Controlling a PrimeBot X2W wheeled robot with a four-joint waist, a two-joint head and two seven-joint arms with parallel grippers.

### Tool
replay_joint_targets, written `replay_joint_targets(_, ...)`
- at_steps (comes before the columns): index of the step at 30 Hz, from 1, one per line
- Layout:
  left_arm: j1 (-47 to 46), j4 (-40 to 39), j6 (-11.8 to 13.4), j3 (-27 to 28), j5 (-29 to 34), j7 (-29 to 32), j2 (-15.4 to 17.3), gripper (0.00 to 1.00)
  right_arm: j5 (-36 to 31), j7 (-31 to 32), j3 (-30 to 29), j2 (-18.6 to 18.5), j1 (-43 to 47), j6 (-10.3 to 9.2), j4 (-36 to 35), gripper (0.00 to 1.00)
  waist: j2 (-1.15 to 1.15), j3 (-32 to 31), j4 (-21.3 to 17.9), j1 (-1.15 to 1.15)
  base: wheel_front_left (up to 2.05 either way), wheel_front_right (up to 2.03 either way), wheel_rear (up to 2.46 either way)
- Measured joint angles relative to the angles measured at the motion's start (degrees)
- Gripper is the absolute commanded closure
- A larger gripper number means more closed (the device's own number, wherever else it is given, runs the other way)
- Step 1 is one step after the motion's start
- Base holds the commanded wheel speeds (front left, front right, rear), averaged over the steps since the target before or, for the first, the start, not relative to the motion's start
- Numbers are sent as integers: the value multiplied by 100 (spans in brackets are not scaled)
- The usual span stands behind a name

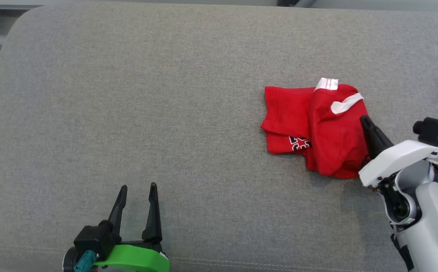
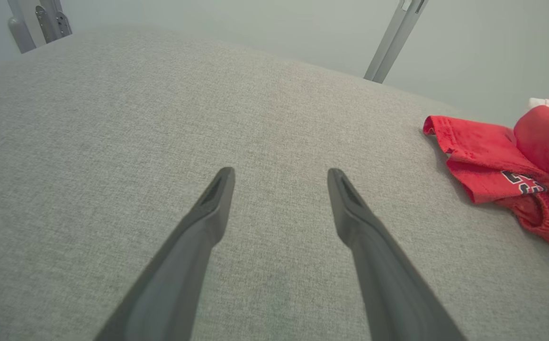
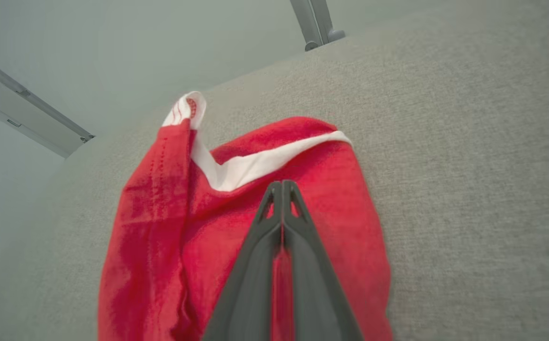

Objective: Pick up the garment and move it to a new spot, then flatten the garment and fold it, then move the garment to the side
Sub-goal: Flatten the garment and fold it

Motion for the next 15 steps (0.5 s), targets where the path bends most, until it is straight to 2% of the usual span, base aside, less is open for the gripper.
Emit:
replay_joint_targets(5, -19, 18, -25, 71, 4, 0, -59, 0, 66, 92, 412, 99, -47, -1, 224, 100, 0, 79, 144, 0, 0, 0, 0)
replay_joint_targets(15, -133, 79, -122, 82, 58, 0, -151, 0, -16, 114, 616, 260, -688, -1, 710, 100, 0, 215, 356, 0, 0, 0, 0)
